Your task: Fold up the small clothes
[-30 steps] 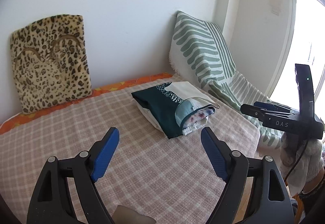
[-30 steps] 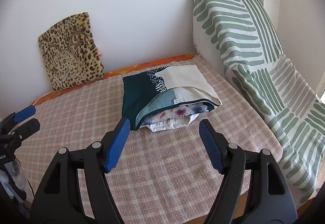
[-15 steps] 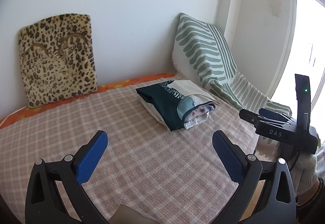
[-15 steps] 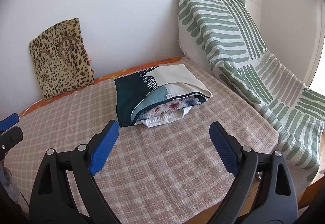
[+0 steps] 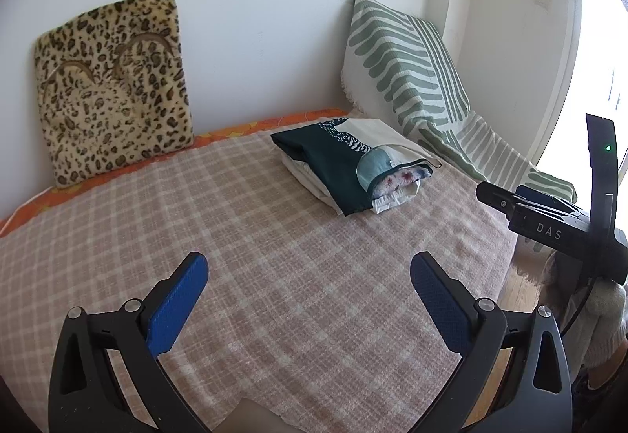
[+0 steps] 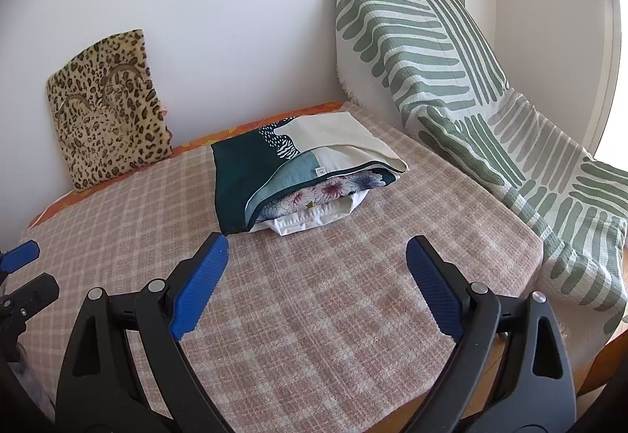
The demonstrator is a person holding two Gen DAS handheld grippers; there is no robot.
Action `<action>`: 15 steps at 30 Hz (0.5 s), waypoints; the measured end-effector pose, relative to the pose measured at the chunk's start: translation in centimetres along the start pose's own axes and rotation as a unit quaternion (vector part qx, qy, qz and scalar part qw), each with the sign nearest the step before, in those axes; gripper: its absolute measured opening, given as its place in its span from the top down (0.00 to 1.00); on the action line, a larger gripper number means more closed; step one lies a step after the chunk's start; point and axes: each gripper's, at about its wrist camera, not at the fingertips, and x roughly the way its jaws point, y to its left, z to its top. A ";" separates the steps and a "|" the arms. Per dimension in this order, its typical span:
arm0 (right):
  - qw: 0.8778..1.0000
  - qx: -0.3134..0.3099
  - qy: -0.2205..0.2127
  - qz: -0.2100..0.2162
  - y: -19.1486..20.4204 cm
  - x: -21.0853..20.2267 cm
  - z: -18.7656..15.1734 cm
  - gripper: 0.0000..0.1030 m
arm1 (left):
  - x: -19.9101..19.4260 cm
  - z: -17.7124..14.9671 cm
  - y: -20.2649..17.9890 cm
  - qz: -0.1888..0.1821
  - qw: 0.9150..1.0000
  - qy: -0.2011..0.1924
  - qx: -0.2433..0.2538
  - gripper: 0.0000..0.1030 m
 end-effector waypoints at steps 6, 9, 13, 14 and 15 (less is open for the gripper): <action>1.000 0.004 -0.005 0.000 0.1 0.0 0.1 0.09 | -0.3 0.0 0.4 -0.001 1.000 -0.003 -0.005 0.00; 1.000 0.001 -0.006 0.001 0.6 -0.2 0.0 0.09 | -0.4 0.0 0.5 0.002 1.000 -0.005 -0.008 0.01; 1.000 -0.003 -0.010 0.000 1.0 -0.4 0.0 0.09 | -0.4 0.0 0.7 0.003 1.000 -0.002 -0.010 0.01; 1.000 -0.002 -0.009 0.001 1.0 -0.4 0.0 0.09 | -0.4 0.0 0.6 0.003 1.000 -0.002 -0.010 0.01; 1.000 0.000 -0.009 0.001 1.0 -0.4 0.0 0.09 | -0.5 -0.1 0.6 0.002 1.000 -0.002 -0.010 0.01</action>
